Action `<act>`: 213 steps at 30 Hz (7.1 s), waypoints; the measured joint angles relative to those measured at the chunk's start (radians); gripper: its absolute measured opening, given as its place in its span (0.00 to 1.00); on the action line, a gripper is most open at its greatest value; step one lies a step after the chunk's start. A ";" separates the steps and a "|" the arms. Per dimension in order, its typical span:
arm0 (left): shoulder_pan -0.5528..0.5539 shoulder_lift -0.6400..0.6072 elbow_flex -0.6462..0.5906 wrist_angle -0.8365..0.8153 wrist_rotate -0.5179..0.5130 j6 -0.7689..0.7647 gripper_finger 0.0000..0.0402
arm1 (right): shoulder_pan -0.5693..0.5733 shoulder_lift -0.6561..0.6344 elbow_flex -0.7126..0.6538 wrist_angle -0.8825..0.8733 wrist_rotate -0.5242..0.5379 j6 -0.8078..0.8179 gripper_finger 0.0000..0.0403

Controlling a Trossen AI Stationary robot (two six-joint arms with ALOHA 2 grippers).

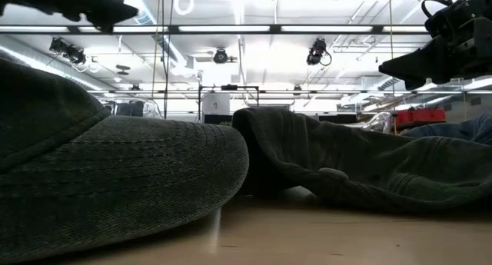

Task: Pick & Place hat
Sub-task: Put the left blue cap into the left transparent bin, then put the blue cap into the left transparent bin

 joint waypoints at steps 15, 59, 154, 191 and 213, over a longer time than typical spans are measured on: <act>0.056 0.534 0.176 -0.136 0.031 -0.046 0.50 | -0.006 0.000 0.000 0.012 0.064 -0.037 0.18; 0.074 1.026 0.385 -0.087 0.151 0.002 0.46 | -0.005 0.000 0.000 0.008 0.046 0.282 0.18; 0.333 0.749 0.462 -0.913 0.012 -0.072 0.14 | -0.005 0.008 0.000 0.008 0.049 0.334 0.18; 0.332 0.722 0.696 -0.830 -0.114 -0.156 0.34 | 0.066 0.850 0.858 -0.594 0.003 0.381 0.48; 0.333 0.722 0.692 -0.778 -0.206 -0.185 0.34 | 0.278 1.477 1.101 -1.252 -0.204 1.172 0.48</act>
